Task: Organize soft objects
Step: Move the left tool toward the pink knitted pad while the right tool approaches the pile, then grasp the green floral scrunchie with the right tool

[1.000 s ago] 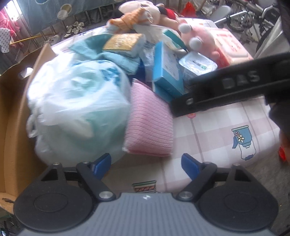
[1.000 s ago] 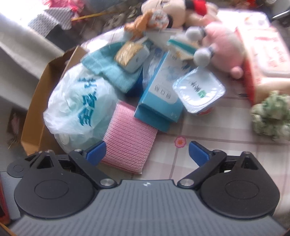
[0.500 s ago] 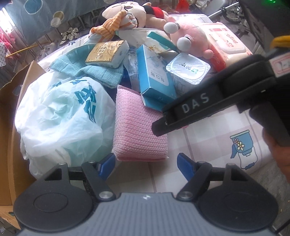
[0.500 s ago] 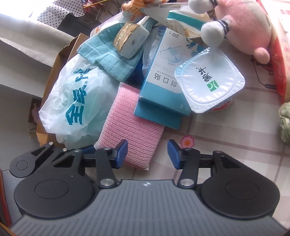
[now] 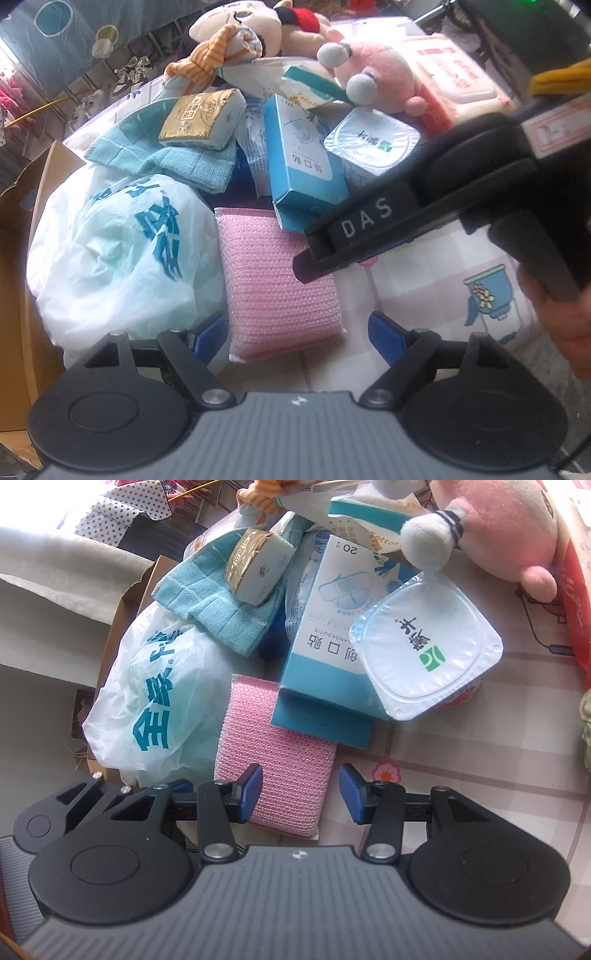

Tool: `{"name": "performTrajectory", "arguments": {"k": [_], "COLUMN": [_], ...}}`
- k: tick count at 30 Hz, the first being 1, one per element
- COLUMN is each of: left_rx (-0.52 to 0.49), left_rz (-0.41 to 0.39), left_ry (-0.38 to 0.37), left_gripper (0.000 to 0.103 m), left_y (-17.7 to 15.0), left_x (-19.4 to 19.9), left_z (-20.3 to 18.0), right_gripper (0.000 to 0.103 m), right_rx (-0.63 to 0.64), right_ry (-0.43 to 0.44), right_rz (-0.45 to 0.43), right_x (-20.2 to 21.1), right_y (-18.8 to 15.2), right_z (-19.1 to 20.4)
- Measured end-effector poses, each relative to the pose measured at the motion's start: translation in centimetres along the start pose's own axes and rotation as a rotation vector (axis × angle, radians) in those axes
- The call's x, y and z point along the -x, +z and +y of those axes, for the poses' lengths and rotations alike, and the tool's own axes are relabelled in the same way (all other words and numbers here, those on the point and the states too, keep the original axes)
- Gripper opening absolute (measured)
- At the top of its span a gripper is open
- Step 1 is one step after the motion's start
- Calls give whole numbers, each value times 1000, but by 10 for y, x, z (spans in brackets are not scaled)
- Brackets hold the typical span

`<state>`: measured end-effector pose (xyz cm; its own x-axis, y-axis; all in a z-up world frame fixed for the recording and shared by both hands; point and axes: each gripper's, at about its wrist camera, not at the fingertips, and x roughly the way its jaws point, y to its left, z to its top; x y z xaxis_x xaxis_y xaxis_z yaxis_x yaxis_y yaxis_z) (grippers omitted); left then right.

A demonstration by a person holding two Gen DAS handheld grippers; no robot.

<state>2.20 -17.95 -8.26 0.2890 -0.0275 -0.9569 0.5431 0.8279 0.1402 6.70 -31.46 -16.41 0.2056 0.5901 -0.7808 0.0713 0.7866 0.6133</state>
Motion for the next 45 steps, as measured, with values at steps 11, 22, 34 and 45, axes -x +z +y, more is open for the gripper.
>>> {"name": "performTrajectory", "arguments": {"k": [11,22,34,45], "left_rx": [85,118,90,62], "left_rz": [39,67,103,116], "left_ry": [-10,-54,-176,-233], "left_gripper": [86,86,86,87], "left_y": [12,6,-17,-27], "left_x": [-26,-29,-27,-35], "left_z": [2,-3,-14,-19], "right_gripper": [45,47,47,48], "right_rx": [-11,-1,-47,-167], "right_ry": [41,56,-21,-62], "right_rz": [64,123,144,65], "right_x": [-18,-22,2,29], "right_y": [10,5,-30,-63], "right_z": [-12,-7,-7,-22]}}
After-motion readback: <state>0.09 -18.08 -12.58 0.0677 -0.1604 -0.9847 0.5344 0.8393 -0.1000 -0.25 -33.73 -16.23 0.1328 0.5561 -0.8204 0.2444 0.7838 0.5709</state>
